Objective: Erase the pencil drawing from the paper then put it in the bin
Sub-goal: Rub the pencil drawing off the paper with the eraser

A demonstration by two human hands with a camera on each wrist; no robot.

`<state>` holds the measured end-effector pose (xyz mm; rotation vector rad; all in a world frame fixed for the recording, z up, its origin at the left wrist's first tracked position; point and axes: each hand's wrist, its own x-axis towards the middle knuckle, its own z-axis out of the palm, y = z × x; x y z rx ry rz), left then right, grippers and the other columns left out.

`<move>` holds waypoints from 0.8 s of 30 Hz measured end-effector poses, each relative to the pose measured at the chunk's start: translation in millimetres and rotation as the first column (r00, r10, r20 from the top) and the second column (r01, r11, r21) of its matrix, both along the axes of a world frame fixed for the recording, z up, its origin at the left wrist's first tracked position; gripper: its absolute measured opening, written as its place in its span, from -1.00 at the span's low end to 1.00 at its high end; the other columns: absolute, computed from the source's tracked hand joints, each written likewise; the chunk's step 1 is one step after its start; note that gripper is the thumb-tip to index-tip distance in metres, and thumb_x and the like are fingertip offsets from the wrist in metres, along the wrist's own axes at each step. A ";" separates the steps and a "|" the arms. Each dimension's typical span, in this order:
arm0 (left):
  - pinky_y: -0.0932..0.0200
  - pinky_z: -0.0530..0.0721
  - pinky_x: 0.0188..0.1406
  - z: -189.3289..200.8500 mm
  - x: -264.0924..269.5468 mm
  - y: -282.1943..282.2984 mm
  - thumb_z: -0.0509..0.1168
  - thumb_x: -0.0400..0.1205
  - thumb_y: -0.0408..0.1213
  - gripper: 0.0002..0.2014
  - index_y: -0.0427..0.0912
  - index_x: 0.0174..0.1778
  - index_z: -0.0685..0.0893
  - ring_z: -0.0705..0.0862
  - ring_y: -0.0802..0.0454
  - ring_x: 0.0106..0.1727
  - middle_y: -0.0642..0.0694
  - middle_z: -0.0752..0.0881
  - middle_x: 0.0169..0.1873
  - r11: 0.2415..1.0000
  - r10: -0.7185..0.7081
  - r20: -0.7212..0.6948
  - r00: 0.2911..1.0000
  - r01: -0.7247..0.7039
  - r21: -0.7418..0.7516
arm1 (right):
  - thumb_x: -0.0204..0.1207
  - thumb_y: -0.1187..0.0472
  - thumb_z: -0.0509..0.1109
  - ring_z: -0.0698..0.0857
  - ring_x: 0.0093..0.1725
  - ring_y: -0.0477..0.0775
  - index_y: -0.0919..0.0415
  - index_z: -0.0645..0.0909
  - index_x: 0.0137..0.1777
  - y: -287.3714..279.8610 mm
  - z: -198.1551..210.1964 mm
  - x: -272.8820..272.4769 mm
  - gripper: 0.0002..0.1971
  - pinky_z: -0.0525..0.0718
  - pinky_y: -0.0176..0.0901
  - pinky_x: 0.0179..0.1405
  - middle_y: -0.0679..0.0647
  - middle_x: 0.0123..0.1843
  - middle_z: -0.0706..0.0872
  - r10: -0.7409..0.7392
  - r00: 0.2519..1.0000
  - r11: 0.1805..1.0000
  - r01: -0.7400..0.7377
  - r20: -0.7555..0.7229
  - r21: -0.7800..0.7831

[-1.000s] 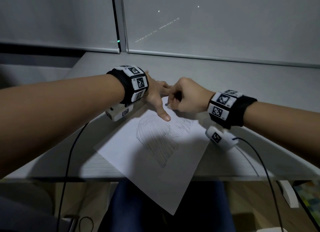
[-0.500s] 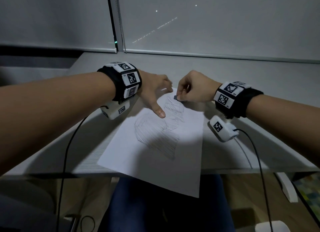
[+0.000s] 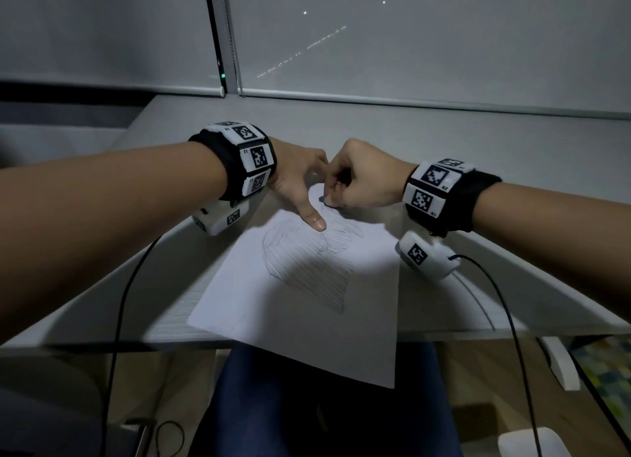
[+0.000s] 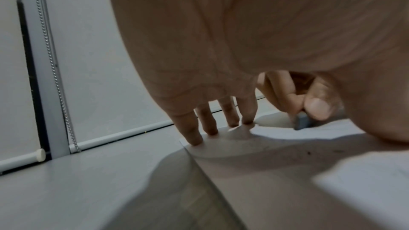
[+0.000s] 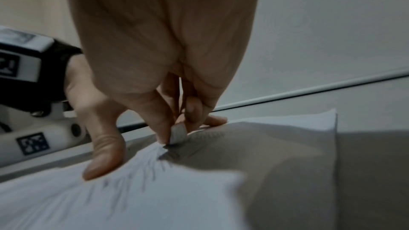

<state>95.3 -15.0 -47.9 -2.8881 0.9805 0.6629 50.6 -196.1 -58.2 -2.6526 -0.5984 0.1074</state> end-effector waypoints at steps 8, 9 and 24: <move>-0.26 0.38 0.71 1.0 -1.9 1.2 0.66 0.20 0.48 0.19 0.24 0.75 0.35 0.41 -0.02 0.68 0.23 0.39 0.60 0.998 0.034 -0.016 0.999 -0.035 -0.056 | 0.45 0.28 0.58 0.79 -0.33 0.11 0.26 0.83 -0.32 3.6 -3.8 18.4 -0.87 0.85 -0.07 -0.21 0.07 -0.38 0.79 -0.221 0.964 0.974 0.224 0.150 -0.007; -0.27 0.38 0.70 0.8 -2.0 0.9 0.66 0.17 0.49 0.21 0.24 0.74 0.35 0.41 -0.02 0.68 0.23 0.39 0.60 0.998 0.036 -0.017 0.999 -0.037 -0.058 | 0.45 0.29 0.55 0.79 -0.34 0.10 0.25 0.82 -0.32 5.2 -4.1 16.2 -0.87 0.83 -0.07 -0.25 0.06 -0.39 0.79 -0.213 0.966 0.976 0.216 0.146 -0.007; -0.35 0.41 0.66 5.0 -7.6 -0.1 0.69 0.18 0.45 0.14 0.30 0.69 0.37 0.40 -0.09 0.69 0.21 0.37 0.60 0.997 0.065 -0.038 0.997 -0.066 -0.041 | 0.45 0.31 0.56 0.71 -0.42 -0.17 0.23 0.88 -0.28 7.7 0.5 7.5 -0.89 0.66 -0.30 -0.30 -0.01 -0.39 0.80 -0.143 0.987 0.989 0.145 0.075 -0.018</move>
